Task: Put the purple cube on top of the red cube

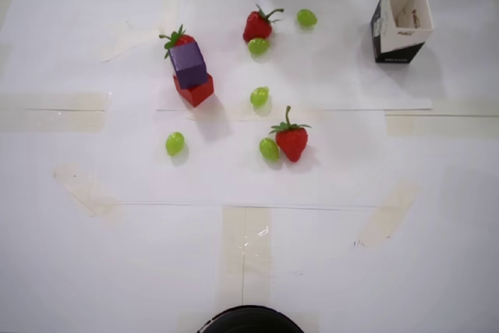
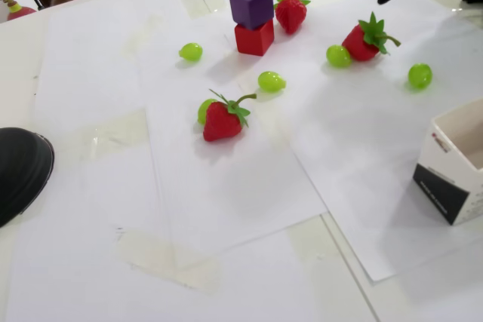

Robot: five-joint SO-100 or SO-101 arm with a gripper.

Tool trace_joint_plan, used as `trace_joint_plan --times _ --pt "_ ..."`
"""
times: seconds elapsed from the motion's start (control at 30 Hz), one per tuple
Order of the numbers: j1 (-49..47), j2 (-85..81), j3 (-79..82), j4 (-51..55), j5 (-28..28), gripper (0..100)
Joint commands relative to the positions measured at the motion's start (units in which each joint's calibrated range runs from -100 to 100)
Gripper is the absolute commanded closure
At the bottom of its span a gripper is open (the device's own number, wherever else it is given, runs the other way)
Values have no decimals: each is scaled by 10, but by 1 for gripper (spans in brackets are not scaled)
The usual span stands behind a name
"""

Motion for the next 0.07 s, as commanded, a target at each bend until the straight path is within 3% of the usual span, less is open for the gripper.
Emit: trace_joint_plan --times 0.0,0.03 --pt "-8 -6 56 -58 10 100" --pt "-11 -6 71 -67 12 100"
